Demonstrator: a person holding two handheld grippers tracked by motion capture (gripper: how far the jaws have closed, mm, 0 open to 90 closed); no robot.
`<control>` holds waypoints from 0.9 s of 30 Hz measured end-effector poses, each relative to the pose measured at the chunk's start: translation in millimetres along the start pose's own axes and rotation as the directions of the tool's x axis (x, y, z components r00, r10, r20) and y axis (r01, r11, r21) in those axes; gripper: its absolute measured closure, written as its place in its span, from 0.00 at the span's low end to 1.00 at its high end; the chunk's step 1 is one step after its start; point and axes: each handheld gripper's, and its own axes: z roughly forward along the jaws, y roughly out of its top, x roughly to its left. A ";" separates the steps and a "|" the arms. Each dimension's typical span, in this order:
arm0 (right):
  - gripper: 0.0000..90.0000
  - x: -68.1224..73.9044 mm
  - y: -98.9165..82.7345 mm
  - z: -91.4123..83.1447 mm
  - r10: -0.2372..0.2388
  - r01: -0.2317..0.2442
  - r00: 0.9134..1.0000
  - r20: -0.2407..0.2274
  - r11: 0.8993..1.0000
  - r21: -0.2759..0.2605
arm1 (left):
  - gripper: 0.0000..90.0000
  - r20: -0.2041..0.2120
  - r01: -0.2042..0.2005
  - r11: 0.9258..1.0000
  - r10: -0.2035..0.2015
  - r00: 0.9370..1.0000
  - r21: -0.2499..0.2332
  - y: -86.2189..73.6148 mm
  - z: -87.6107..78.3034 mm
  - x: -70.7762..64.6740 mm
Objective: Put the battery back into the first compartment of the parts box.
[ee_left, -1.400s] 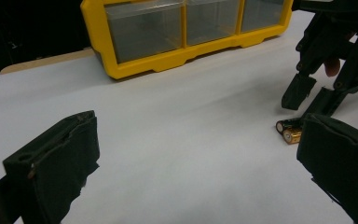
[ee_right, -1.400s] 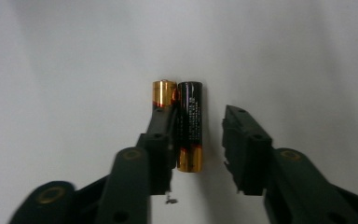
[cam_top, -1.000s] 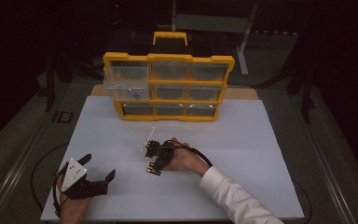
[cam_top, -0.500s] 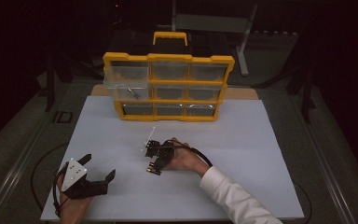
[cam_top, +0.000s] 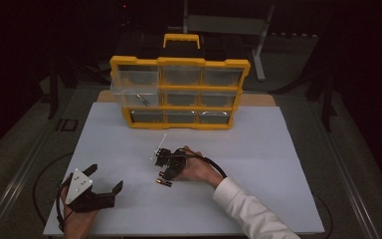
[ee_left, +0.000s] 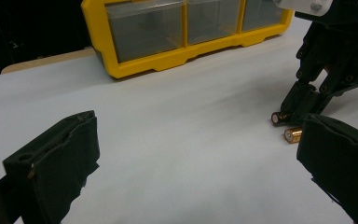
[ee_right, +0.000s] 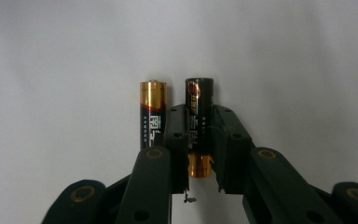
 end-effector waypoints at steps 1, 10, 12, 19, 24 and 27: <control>0.85 -0.4 -0.1 -0.8 0.001 -0.001 1.000 0.002 1.000 -0.001 | 0.00 -0.001 0.000 1.000 0.000 1.000 0.000 0.0 0.0 0.0; 0.85 -7.7 0.4 -21.5 0.023 -0.022 1.000 0.015 0.998 -0.057 | 0.00 0.000 0.002 1.000 -0.002 1.000 -0.002 0.0 -0.2 0.2; 0.85 -9.3 1.2 -29.0 0.027 -0.026 1.000 0.014 0.997 -0.078 | 0.00 -0.001 0.002 1.000 -0.002 1.000 -0.001 -0.1 -0.1 0.1; 0.85 -13.8 4.7 -56.3 0.055 -0.051 0.998 0.019 0.989 -0.141 | 0.00 -0.001 0.003 1.000 -0.003 1.000 -0.002 0.0 -0.1 0.0; 0.85 -19.5 6.4 -74.5 0.063 -0.057 0.998 0.030 0.982 -0.182 | 0.00 -0.001 0.002 1.000 -0.002 1.000 -0.001 -0.1 -0.1 0.0; 0.85 -22.1 7.5 -84.1 0.065 -0.057 0.997 0.035 0.978 -0.201 | 0.00 0.000 0.002 1.000 -0.002 1.000 -0.002 -0.1 -0.1 0.1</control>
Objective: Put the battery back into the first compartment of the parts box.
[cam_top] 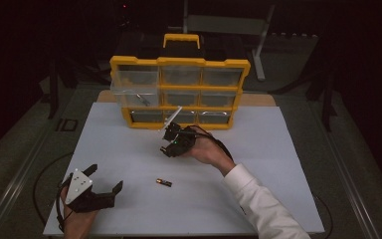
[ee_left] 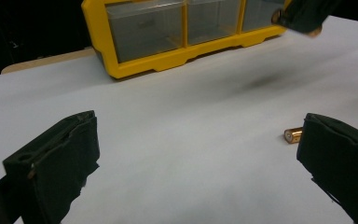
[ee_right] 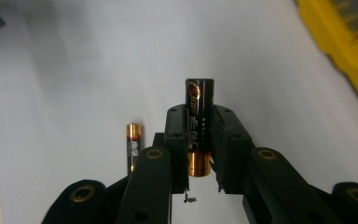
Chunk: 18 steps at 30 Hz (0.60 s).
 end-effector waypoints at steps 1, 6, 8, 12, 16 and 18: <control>0.85 -1.1 1.4 -3.8 0.002 -0.002 1.000 0.004 1.000 -0.008 | 0.00 0.000 0.000 1.000 0.000 1.000 0.000 0.0 0.0 0.0; 0.85 -4.7 7.2 -17.7 0.015 -0.015 1.000 0.012 0.999 -0.048 | 0.00 0.000 0.001 1.000 -0.001 1.000 0.000 0.0 0.0 0.0; 0.85 -6.8 12.3 -28.7 0.018 -0.017 1.000 0.018 0.997 -0.075 | 0.00 -0.001 0.000 1.000 0.000 1.000 0.001 0.0 0.2 -0.1; 0.85 -9.1 18.4 -42.1 0.021 -0.018 0.999 0.032 0.995 -0.101 | 0.00 0.000 0.001 1.000 -0.001 1.000 0.000 0.0 0.0 0.1; 0.85 -13.9 25.5 -64.2 0.033 -0.025 0.998 0.057 0.990 -0.140 | 0.00 0.001 0.001 1.000 -0.001 1.000 0.000 0.0 0.0 0.1; 0.85 -14.8 26.6 -67.7 0.034 -0.025 0.998 0.060 0.989 -0.146 | 0.00 0.001 0.001 1.000 -0.001 1.000 0.000 0.0 0.0 0.1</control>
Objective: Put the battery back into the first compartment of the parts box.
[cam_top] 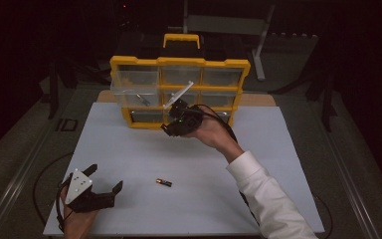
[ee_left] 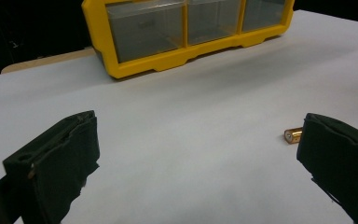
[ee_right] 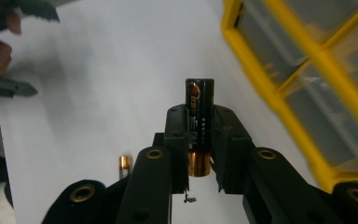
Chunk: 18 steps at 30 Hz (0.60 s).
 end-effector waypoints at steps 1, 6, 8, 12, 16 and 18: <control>0.85 0.0 0.0 0.0 0.000 0.000 1.000 0.000 1.000 0.000 | 0.00 -0.001 -0.002 1.000 0.002 1.000 0.001 0.0 0.4 0.1; 0.85 -7.0 14.8 -25.7 0.007 -0.005 0.999 0.036 0.999 -0.054 | 0.00 -0.001 0.001 1.000 -0.001 1.000 -0.001 0.0 0.1 0.1; 0.85 -9.4 18.9 -32.2 0.005 -0.002 0.999 0.048 0.998 -0.062 | 0.00 -0.001 0.001 1.000 -0.001 1.000 -0.002 0.0 0.1 0.3; 0.85 -13.5 26.4 -43.9 0.009 -0.003 0.997 0.075 0.997 -0.075 | 0.00 -0.001 0.002 1.000 -0.002 1.000 -0.002 0.0 0.1 0.3; 0.85 -18.0 35.1 -56.6 0.022 -0.012 0.995 0.098 0.995 -0.099 | 0.00 -0.002 0.002 1.000 -0.002 1.000 -0.002 0.0 0.0 0.4; 0.85 -19.9 40.2 -63.0 0.026 -0.014 0.994 0.109 0.993 -0.115 | 0.00 -0.002 0.001 1.000 -0.001 1.000 -0.002 0.0 -0.1 0.4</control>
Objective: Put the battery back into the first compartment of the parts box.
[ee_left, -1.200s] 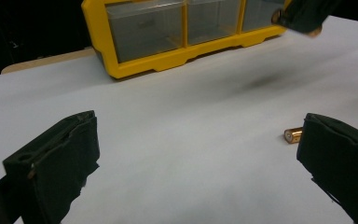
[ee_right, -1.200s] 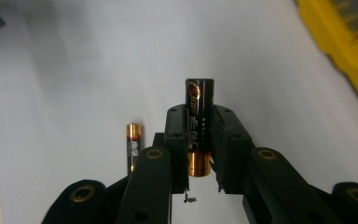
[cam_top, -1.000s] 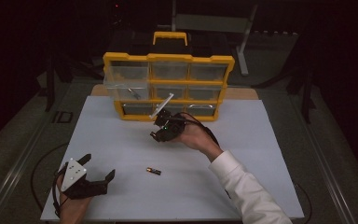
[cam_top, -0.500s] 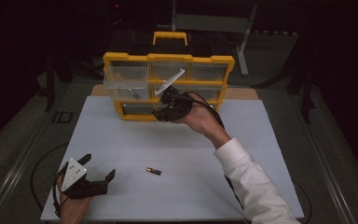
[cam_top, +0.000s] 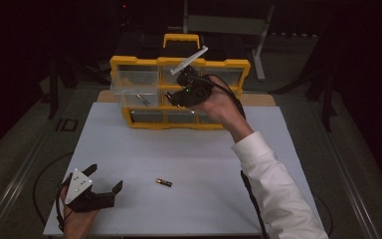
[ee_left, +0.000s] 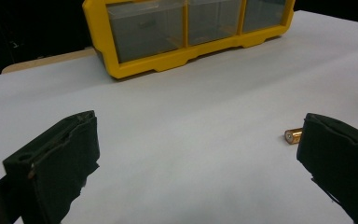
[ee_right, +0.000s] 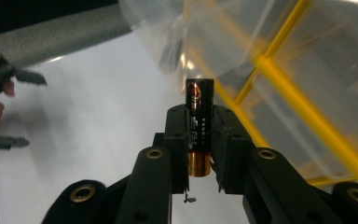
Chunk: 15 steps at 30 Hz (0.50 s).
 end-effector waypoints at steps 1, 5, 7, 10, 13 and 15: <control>0.85 -0.8 3.1 -2.6 0.005 -0.005 1.000 0.005 1.000 -0.009 | 0.00 0.000 0.000 1.000 0.000 1.000 0.000 0.0 0.0 0.0; 0.85 -4.4 14.7 -12.6 0.019 -0.018 1.000 0.012 0.999 -0.047 | 0.00 0.001 0.000 1.000 0.000 1.000 0.000 0.0 0.2 0.0; 0.85 -5.7 20.1 -15.7 0.021 -0.020 1.000 0.011 0.998 -0.062 | 0.00 0.000 -0.001 1.000 0.001 1.000 0.001 0.0 0.1 -0.1; 0.85 -7.2 27.6 -18.4 0.033 -0.031 0.999 0.021 0.996 -0.081 | 0.00 0.000 0.000 1.000 0.000 1.000 0.000 0.0 0.0 0.0; 0.85 -8.4 34.6 -19.5 0.051 -0.048 0.999 0.018 0.992 -0.115 | 0.00 0.001 -0.001 1.000 0.001 1.000 0.000 0.0 0.0 -0.1; 0.85 -9.5 39.1 -18.4 0.063 -0.061 0.998 0.012 0.989 -0.138 | 0.00 0.000 -0.002 1.000 0.002 1.000 0.001 0.1 -0.1 0.0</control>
